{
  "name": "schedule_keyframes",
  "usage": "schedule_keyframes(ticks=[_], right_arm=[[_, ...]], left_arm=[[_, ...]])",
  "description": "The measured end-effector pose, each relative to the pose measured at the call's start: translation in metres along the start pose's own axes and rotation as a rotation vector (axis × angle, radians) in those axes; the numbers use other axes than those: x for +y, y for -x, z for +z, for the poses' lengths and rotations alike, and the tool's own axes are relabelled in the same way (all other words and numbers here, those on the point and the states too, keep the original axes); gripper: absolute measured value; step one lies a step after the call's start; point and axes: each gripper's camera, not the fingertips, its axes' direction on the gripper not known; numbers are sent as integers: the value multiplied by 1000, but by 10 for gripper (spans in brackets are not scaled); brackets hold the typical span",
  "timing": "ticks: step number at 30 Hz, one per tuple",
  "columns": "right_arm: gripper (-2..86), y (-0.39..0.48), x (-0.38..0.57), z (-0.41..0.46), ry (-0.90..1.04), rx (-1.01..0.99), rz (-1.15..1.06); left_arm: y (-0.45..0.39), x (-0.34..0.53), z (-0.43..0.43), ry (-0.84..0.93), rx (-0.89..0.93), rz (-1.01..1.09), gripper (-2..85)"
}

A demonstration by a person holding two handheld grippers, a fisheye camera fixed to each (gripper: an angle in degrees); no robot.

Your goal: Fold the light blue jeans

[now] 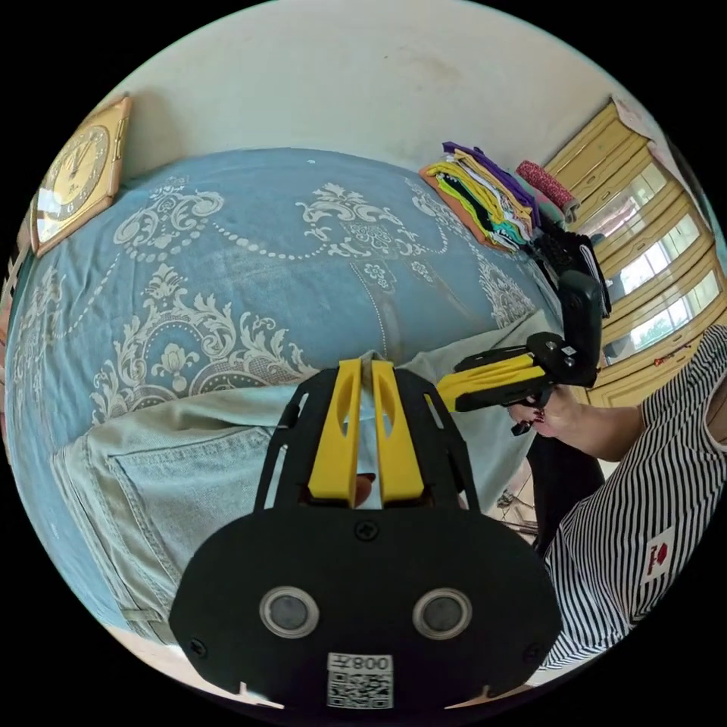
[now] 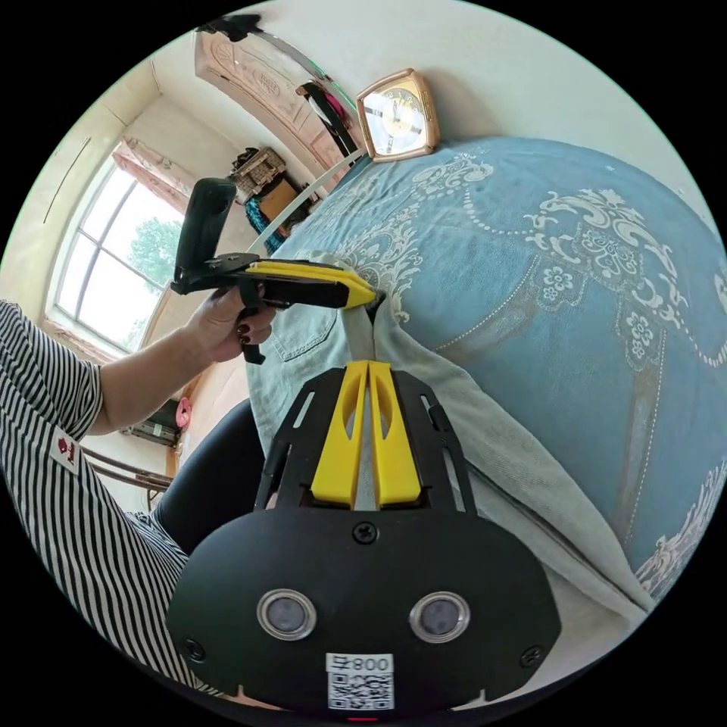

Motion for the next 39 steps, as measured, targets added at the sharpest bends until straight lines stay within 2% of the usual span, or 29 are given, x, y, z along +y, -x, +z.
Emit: schedule_keyframes(ticks=[2, 5, 13, 16, 18, 21, 27, 31, 33, 35, 39], right_arm=[[1, 12, -8, -28, -92, 33, -16], [1, 22, -22, -43, -123, 73, -48], [0, -4, -80, -22, -1, 173, 52], [0, -21, -92, -10, 67, 138, 152], [0, -32, -92, -11, 47, 67, 212], [0, -42, -94, -16, 31, -28, 266], [0, -12, -117, -27, -3, -4, 136], [0, -17, -141, -8, 7, 45, 134], [0, -26, -145, 3, 48, 39, 141], [0, -31, -143, 0, 39, -8, 184], [1, -12, -139, -9, 3, 16, 126]], left_arm=[[10, 3, -10, -76, 3, -25, 29], [28, 3, -12, -145, 8, -59, 27], [65, 1, 28, -107, -35, -116, 23], [79, 5, 51, -41, -47, -162, 21], [84, 10, 66, -3, -58, -169, 18], [86, 19, 58, -58, -45, -206, 10], [67, 62, 14, -180, -40, -185, 3], [57, 94, 18, -110, -87, -207, 2], [56, 110, 33, -21, -183, -212, 2], [54, 118, 26, -53, -146, -238, 2], [38, 140, -10, -140, -201, -269, 2]])
